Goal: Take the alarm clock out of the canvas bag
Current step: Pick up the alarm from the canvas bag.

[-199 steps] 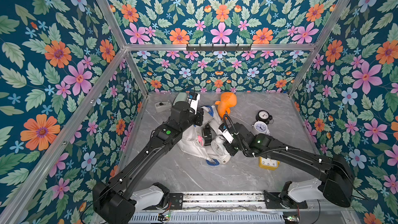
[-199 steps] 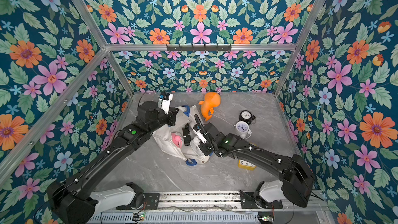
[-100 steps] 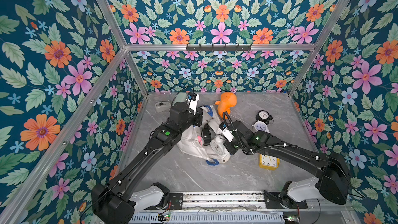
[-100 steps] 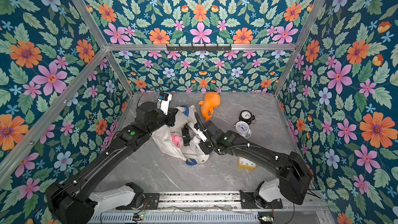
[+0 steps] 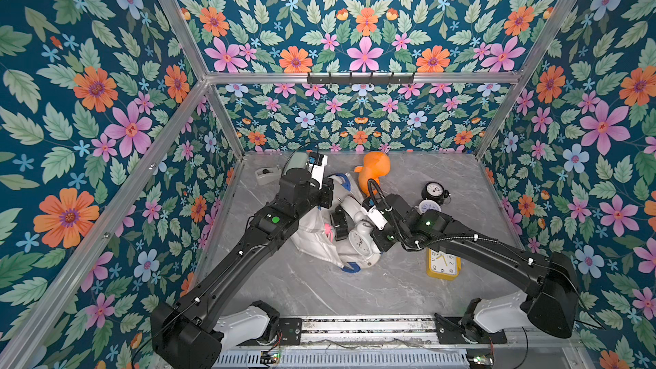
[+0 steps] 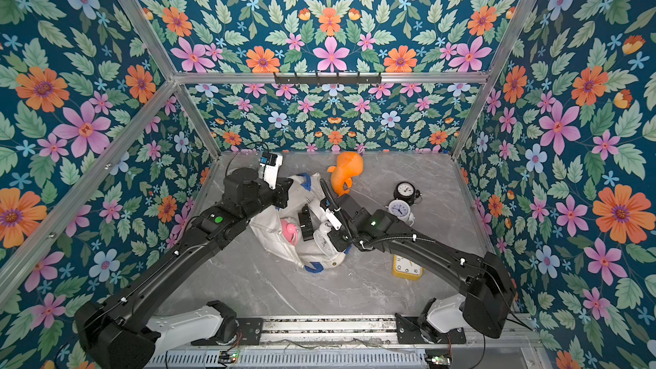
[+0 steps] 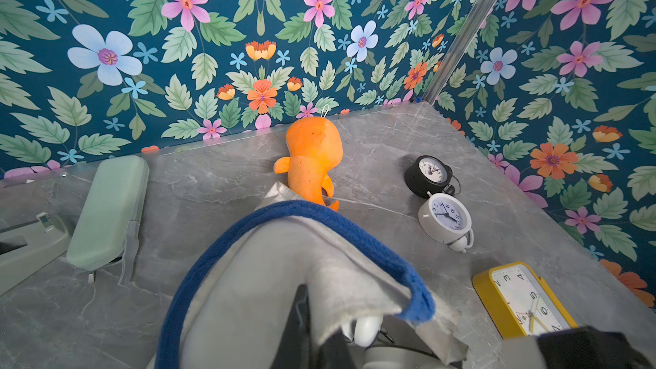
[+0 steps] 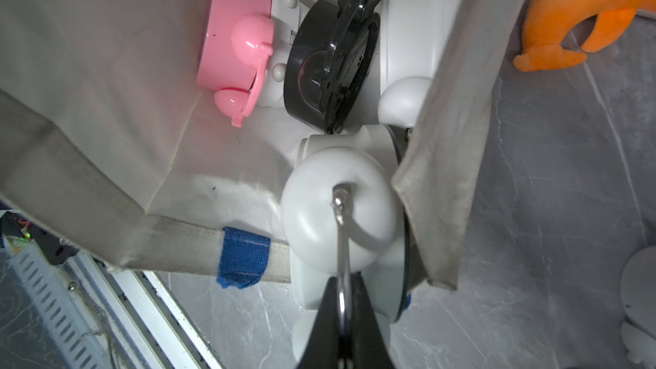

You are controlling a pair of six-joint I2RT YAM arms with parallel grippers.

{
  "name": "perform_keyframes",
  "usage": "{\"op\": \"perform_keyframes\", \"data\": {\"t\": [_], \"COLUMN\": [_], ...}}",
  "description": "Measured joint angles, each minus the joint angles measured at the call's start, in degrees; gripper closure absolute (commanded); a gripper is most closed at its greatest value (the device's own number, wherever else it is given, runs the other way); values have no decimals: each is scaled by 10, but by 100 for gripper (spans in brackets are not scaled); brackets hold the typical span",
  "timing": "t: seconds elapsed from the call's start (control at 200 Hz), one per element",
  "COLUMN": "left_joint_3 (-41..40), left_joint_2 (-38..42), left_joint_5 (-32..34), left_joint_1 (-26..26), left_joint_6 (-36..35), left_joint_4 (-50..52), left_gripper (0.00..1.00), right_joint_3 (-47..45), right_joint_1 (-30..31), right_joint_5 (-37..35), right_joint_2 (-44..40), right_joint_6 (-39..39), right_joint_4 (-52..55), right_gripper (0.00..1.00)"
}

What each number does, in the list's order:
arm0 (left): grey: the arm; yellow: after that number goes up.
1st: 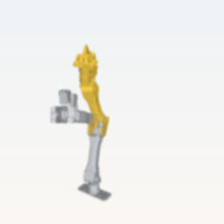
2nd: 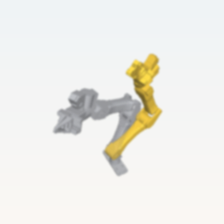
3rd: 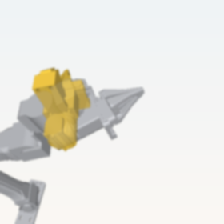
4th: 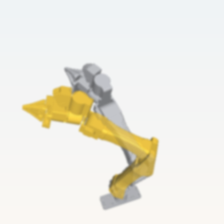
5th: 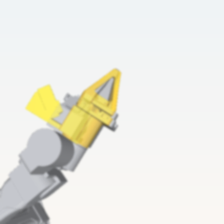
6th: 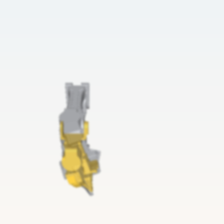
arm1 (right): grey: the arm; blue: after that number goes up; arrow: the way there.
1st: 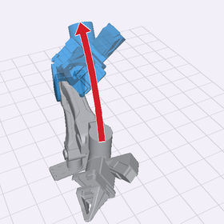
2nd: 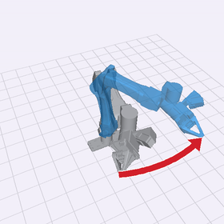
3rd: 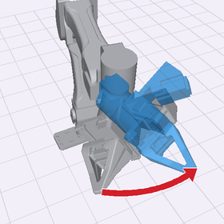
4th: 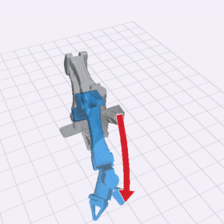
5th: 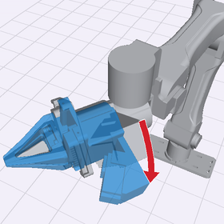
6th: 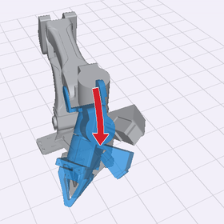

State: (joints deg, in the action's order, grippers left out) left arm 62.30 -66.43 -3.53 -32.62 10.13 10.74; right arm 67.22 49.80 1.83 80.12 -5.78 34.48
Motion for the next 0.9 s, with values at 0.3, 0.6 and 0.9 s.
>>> {"op": "perform_keyframes", "data": {"t": [0.3,0.6,0.9], "left_joint_3": [-1,-1,4], "left_joint_2": [0,4,7], "left_joint_5": [9,35,36], "left_joint_1": [1,7,9], "left_joint_6": [0,3,4], "left_joint_4": [0,1,13], "left_gripper": [100,100,100], "right_joint_3": [75,173,200], "right_joint_1": [0,-11,-237], "right_joint_5": [67,118,170], "right_joint_2": [-69,-107,-136], "right_joint_6": [19,31,-20], "right_joint_4": [77,176,203], "right_gripper": [100,100,100]}}
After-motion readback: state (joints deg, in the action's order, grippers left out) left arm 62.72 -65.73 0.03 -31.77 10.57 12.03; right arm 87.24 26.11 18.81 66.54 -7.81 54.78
